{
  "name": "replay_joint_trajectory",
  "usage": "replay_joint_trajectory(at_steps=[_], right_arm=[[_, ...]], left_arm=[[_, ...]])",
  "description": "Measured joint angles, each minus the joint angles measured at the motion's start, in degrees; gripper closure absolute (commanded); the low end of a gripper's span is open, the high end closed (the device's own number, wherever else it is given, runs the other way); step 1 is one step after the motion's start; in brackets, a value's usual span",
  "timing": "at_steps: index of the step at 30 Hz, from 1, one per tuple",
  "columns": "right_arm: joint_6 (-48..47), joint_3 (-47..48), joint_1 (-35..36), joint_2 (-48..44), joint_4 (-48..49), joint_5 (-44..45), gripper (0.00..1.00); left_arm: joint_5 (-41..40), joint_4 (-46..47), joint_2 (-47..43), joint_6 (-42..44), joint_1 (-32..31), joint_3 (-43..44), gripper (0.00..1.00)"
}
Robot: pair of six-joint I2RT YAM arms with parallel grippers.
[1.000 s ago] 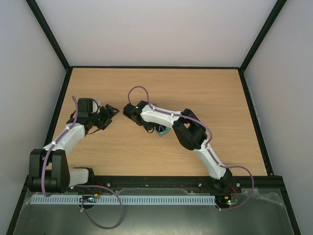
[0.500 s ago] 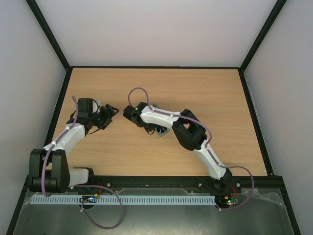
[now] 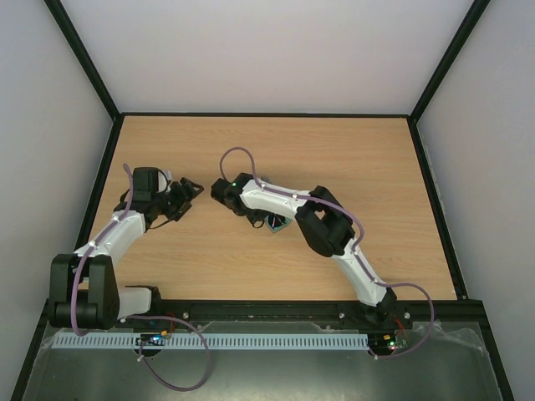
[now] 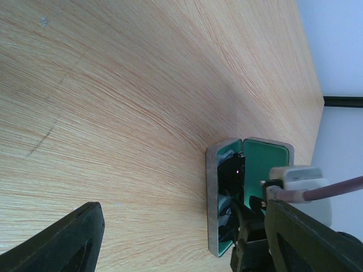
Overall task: Organize the sunglasses
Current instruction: Place the sunglasses in the sunglasses case.
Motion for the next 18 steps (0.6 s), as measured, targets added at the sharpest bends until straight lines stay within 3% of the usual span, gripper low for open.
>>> replay_joint_trajectory(at_steps=[10,15,18], right_arm=[[1.27,4.94,0.0,-8.57,-1.62,-0.15,0.57],[2.19,4.09,-1.95,-18.78,0.79,-3.67,0.56],[2.36,-1.25,-7.61,-27.61,6.14,-9.84,0.56]], left_arm=[[-0.44,0.0,0.0,-0.04,0.0,0.0,0.2],[-1.11,-0.09,0.0,-0.02,-0.13,0.0,0.2],[-1.57,-0.09,0.0,-0.04,-0.94,0.0,0.2]])
